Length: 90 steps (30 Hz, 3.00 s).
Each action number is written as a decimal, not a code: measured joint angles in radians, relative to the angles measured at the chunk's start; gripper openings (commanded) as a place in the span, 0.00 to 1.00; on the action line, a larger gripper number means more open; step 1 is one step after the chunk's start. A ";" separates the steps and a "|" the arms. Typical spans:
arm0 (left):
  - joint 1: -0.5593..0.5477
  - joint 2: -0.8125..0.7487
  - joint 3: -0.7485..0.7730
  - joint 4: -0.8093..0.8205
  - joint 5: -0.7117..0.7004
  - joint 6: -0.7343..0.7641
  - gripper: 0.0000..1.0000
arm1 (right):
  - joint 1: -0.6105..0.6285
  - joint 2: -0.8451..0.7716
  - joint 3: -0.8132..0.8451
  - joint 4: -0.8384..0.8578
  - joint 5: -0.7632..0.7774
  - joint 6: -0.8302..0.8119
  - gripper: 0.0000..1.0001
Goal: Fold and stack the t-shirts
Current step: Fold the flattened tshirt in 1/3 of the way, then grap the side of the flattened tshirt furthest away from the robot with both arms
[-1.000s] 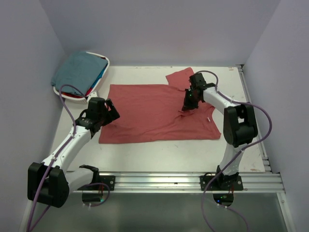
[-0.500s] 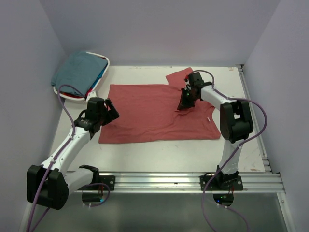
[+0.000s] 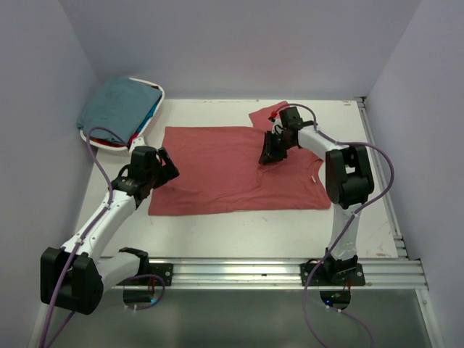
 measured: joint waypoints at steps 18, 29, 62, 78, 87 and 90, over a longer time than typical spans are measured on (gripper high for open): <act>0.000 -0.021 -0.035 0.092 0.032 0.017 0.89 | 0.001 -0.097 0.135 0.087 0.032 -0.032 0.64; 0.000 0.027 -0.035 0.142 0.057 0.034 0.90 | -0.065 0.356 0.840 -0.095 0.422 -0.032 0.63; 0.000 0.188 -0.104 0.568 0.107 0.095 0.95 | -0.127 0.608 0.778 0.395 0.422 -0.200 0.79; 0.052 0.632 0.167 0.756 0.171 0.204 0.78 | -0.152 0.485 0.631 0.417 0.480 -0.213 0.36; 0.072 0.740 0.250 0.758 0.220 0.208 0.38 | -0.153 0.482 0.647 0.334 0.459 -0.136 0.05; 0.072 0.742 0.230 0.760 0.229 0.204 0.31 | -0.153 0.477 0.586 0.339 0.443 -0.109 0.05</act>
